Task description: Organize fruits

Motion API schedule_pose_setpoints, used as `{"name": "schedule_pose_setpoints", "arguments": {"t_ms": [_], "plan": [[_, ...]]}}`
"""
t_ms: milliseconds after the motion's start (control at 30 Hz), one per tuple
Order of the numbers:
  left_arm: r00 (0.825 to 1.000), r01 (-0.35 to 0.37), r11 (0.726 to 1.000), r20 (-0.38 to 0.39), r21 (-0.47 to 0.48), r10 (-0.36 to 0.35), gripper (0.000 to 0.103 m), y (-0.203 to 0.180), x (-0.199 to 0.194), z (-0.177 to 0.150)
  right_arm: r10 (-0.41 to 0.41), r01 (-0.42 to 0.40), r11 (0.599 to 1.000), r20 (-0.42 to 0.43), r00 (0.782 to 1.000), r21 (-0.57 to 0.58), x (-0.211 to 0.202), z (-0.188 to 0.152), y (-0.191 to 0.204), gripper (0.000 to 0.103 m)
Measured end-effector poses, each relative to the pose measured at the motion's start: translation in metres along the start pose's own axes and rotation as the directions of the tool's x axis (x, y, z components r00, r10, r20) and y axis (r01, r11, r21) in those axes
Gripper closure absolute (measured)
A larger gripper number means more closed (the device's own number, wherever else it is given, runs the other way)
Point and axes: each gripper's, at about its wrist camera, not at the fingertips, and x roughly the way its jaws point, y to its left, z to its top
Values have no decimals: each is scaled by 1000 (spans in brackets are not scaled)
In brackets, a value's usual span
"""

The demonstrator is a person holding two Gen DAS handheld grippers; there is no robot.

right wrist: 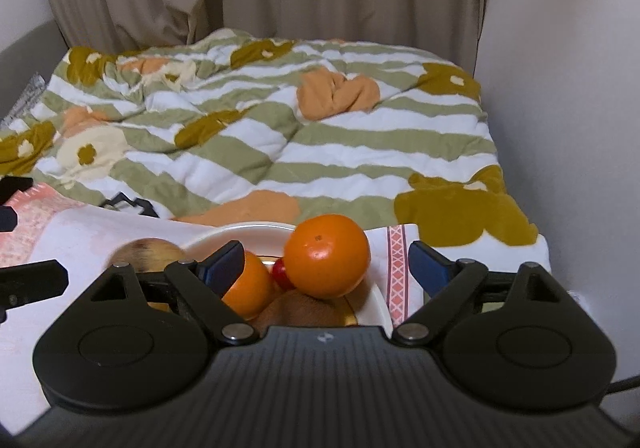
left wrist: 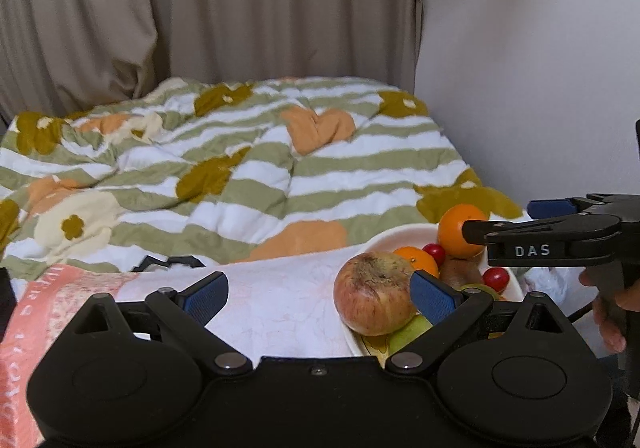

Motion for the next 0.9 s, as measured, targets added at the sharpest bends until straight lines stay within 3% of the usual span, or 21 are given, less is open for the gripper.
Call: {"name": "schedule_pose_setpoints", "arguments": {"t_ms": [533,900], "plan": [[983,-68,995,168,-72,79,4,29,-149,-50,-24,27,1000,145,989,-12,-176,-29,61,0],[974,-90,995,205,-42,97,0,75,-194,-76,-84,85,996,156,984,3,-238,-70,124,0]]}}
